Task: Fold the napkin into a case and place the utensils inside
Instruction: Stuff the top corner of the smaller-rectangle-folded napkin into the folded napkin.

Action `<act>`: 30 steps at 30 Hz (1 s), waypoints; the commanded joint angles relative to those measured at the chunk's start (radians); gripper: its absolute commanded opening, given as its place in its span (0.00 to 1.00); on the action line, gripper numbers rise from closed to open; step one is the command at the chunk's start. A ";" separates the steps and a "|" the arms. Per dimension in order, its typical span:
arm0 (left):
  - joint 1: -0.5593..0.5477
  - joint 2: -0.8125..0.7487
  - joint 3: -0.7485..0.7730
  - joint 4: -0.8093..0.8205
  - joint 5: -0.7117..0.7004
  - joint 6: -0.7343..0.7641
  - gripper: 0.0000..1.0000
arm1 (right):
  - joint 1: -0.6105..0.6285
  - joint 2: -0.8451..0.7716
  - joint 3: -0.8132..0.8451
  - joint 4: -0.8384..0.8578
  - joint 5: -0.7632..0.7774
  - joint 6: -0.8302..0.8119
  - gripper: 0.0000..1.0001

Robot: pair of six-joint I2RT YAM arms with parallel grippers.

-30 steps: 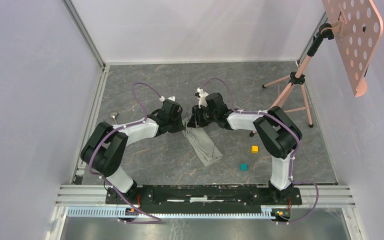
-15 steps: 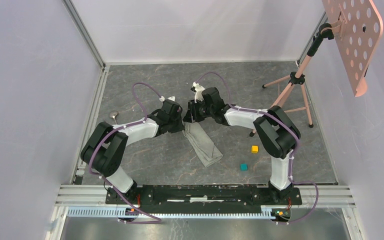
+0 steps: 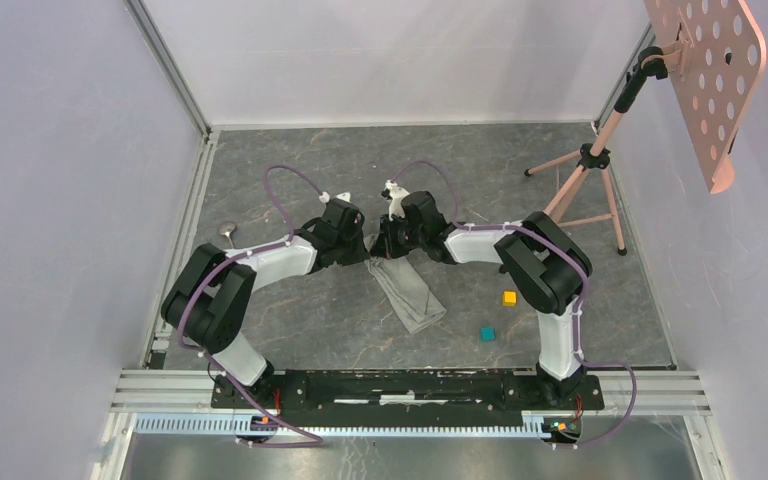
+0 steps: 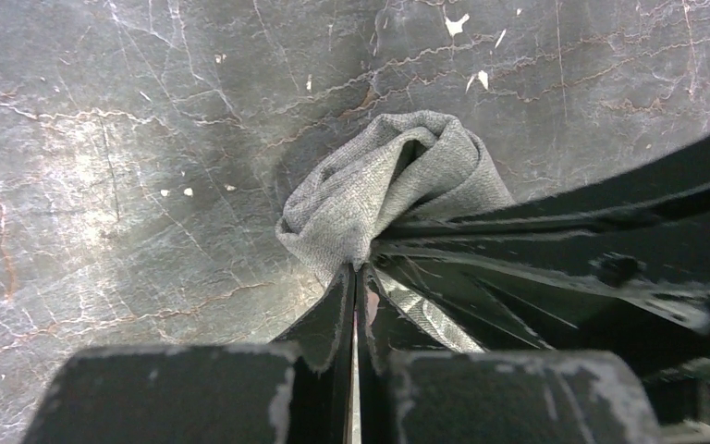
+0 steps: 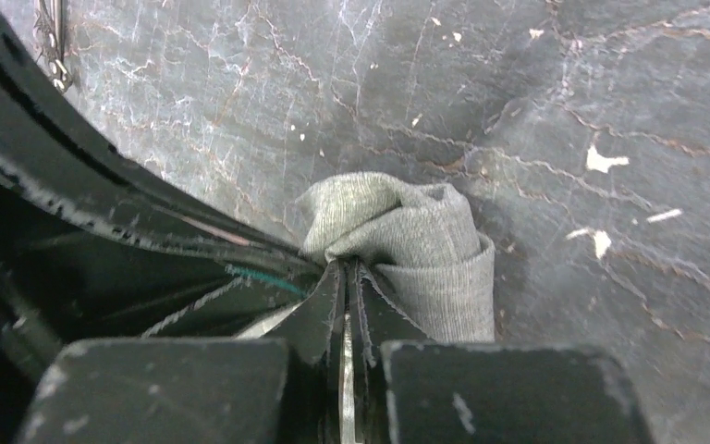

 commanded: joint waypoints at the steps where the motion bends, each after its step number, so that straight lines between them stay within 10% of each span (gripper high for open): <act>1: 0.004 -0.041 0.009 0.052 0.031 -0.009 0.02 | 0.023 0.083 0.019 0.121 0.031 0.037 0.03; 16: 0.007 -0.034 -0.021 0.025 0.039 -0.010 0.02 | -0.047 -0.125 -0.113 0.153 -0.141 0.054 0.42; 30: 0.008 -0.051 0.012 0.017 0.073 0.009 0.02 | -0.017 0.025 -0.021 0.175 -0.134 0.040 0.19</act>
